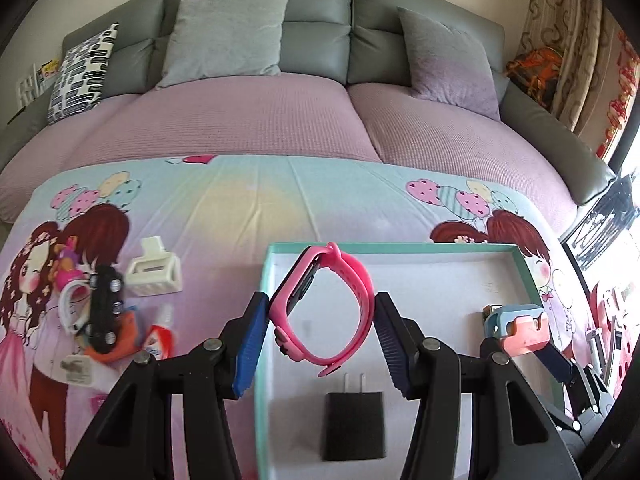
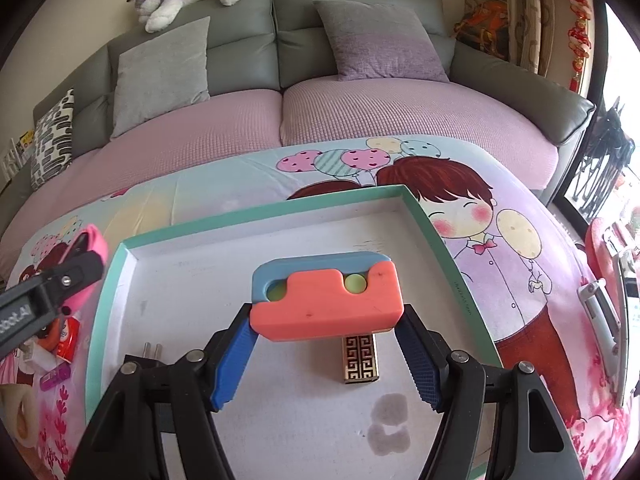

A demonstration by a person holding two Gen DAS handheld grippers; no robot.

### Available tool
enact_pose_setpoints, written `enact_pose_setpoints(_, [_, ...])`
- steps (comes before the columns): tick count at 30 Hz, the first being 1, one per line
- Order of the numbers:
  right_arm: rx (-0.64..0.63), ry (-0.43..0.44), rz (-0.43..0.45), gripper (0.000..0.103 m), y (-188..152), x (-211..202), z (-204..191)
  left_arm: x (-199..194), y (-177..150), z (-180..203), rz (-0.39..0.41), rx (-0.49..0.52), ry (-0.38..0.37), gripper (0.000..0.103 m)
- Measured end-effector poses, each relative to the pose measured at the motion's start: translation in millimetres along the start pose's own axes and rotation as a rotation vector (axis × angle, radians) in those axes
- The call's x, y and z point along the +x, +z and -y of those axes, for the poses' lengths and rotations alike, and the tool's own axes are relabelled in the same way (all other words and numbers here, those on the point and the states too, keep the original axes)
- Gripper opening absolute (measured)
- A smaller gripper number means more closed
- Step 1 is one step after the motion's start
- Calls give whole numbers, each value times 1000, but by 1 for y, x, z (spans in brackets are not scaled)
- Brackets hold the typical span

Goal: Organize rigid objects
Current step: 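Carry the watch band and foam block into the tray and release both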

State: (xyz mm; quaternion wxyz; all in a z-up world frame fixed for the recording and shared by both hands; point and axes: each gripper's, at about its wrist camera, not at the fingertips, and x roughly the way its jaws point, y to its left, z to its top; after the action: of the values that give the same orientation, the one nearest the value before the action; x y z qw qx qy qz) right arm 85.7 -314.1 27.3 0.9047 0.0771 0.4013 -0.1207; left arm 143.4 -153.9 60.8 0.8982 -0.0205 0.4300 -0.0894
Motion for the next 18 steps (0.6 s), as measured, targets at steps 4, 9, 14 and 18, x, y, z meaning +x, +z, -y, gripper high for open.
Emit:
enact_pose_setpoints(4, [0, -5, -8, 73, -1, 2, 1, 13, -6, 9, -24, 16, 7, 55])
enact_pose_setpoints(9, [-8, 4, -11, 73, -1, 3, -2, 19, -9, 3, -39, 4, 12, 55])
enact_pose_setpoints(14, [-21, 15, -19, 73, -2, 7, -7, 23, -11, -2, -53, -7, 15, 56])
enact_pose_setpoints(18, [-35, 13, -33, 73, -4, 11, -12, 26, -13, -4, -60, -11, 19, 56])
